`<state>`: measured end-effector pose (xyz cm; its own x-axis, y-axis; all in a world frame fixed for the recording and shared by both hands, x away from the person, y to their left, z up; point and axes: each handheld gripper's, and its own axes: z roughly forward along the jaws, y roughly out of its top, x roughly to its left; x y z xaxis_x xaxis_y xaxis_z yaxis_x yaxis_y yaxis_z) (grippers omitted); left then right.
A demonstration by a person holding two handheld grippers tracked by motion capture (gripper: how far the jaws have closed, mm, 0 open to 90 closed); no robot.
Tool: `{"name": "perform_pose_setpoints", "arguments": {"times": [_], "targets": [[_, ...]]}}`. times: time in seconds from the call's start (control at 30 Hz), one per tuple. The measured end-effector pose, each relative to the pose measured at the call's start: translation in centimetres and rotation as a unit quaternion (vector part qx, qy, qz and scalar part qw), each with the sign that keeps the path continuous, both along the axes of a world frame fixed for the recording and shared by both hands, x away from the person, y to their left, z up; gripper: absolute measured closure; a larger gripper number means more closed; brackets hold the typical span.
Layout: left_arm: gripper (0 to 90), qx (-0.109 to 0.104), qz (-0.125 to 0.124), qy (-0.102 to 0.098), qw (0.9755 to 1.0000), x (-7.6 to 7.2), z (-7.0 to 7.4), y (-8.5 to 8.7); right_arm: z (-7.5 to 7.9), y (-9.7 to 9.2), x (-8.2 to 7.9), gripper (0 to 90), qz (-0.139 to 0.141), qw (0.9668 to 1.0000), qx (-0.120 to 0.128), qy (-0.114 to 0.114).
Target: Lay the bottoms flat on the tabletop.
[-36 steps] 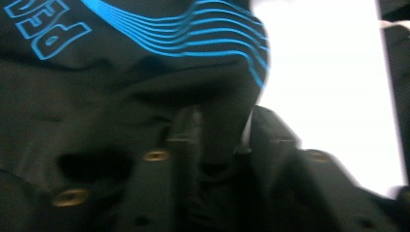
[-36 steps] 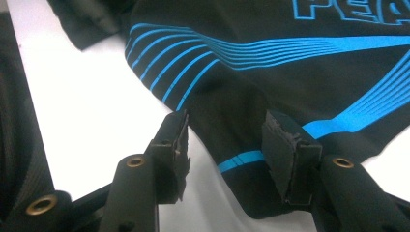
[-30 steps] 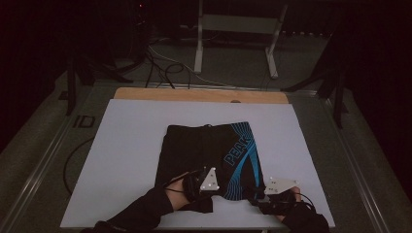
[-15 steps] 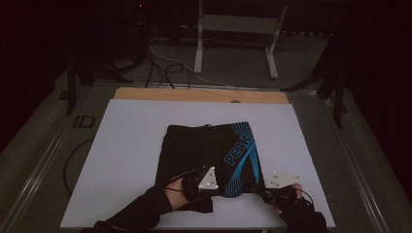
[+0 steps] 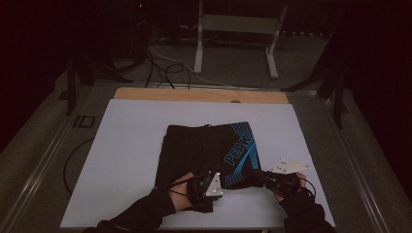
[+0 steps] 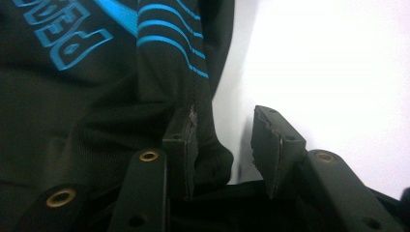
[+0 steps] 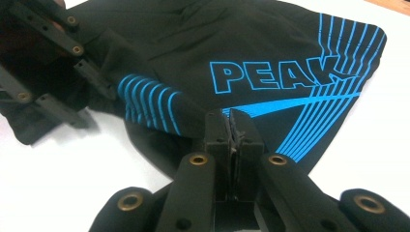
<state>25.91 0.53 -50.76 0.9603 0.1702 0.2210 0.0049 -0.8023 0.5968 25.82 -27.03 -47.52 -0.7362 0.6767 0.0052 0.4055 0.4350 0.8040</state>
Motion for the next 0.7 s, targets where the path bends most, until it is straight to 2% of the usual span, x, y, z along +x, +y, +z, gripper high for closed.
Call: {"name": "perform_pose_setpoints", "arguments": {"times": [0.07,0.1,0.2,0.33,0.43,0.57,0.6,0.63,0.7], "targets": [[64.6,-0.001,0.006,-0.001,1.0000,0.2,-0.1,0.1,0.0,0.0,0.0,88.7,-0.004,1.0000,0.004,0.005],[68.7,0.000,0.012,-0.009,0.9999,0.2,-0.2,0.1,-0.1,0.0,0.0,88.7,-0.002,1.0000,-0.004,0.000],[76.5,0.000,0.023,-0.021,0.9995,0.5,-0.4,0.1,-0.1,0.0,-0.1,88.7,-0.002,1.0000,0.001,0.002],[81.1,0.002,0.020,-0.033,0.9992,0.4,-0.5,0.1,-0.1,0.1,-0.2,88.7,0.000,1.0000,0.004,-0.001],[86.0,0.000,0.019,-0.020,0.9996,0.7,-0.2,0.1,0.0,0.1,-0.2,88.7,0.001,1.0000,0.003,0.000],[87.7,-0.030,0.019,0.021,0.9991,0.9,1.1,0.5,0.3,-0.1,-0.4,88.7,0.002,1.0000,-0.001,-0.008],[87.7,-0.036,0.018,0.025,0.9989,0.9,1.5,0.6,0.4,-0.2,-0.4,88.7,0.001,0.9999,0.003,-0.011],[87.7,-0.043,0.016,0.028,0.9985,0.8,2.0,0.7,0.6,-0.2,-0.5,88.7,-0.004,0.9999,0.011,-0.005],[87.7,-0.060,0.010,0.038,0.9975,0.4,3.3,0.9,0.9,-0.5,-0.7,88.7,-0.007,0.9998,0.013,-0.012]]}}
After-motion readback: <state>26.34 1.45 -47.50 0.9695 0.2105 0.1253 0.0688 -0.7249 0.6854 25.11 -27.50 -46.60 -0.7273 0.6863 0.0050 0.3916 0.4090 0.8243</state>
